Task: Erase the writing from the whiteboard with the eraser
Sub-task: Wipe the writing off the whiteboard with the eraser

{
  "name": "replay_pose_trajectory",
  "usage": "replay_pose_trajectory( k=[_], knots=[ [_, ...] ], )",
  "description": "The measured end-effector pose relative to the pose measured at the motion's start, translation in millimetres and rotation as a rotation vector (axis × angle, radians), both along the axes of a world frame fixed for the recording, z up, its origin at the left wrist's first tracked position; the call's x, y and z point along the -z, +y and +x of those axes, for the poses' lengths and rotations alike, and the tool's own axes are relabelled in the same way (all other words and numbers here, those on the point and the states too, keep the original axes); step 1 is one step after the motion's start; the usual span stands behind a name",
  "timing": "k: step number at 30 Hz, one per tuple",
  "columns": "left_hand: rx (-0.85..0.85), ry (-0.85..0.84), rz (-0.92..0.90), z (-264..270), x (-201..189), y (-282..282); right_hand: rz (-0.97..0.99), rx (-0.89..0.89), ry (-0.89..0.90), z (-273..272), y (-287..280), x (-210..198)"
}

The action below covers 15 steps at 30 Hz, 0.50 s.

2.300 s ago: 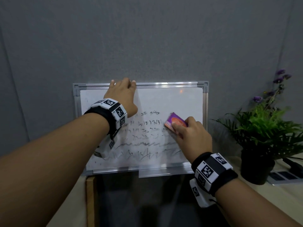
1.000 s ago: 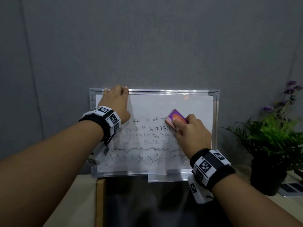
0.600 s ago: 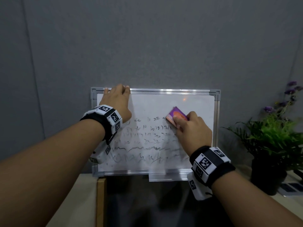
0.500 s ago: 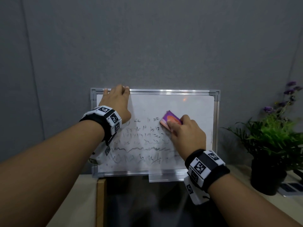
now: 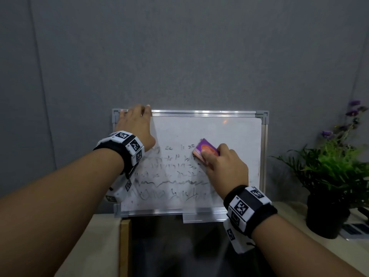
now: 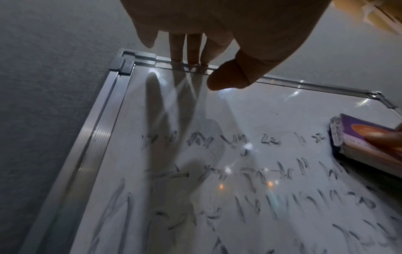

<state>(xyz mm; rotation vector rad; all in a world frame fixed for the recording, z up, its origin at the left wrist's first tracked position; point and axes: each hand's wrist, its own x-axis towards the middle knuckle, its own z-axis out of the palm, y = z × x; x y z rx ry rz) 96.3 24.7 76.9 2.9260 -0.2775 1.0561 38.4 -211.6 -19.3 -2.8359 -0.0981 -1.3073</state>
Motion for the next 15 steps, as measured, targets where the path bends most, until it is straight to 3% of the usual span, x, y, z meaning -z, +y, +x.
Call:
replay_pose_trajectory(
  k=[10, 15],
  knots=[
    [-0.002, 0.006, 0.032, -1.6, -0.7, 2.2, 0.040, 0.058, -0.037, 0.6, -4.8, -15.4],
    [-0.003, 0.020, 0.042, 2.1, -1.4, 6.0, -0.013, 0.002, 0.003, 1.4, 5.5, 1.6]
  ],
)
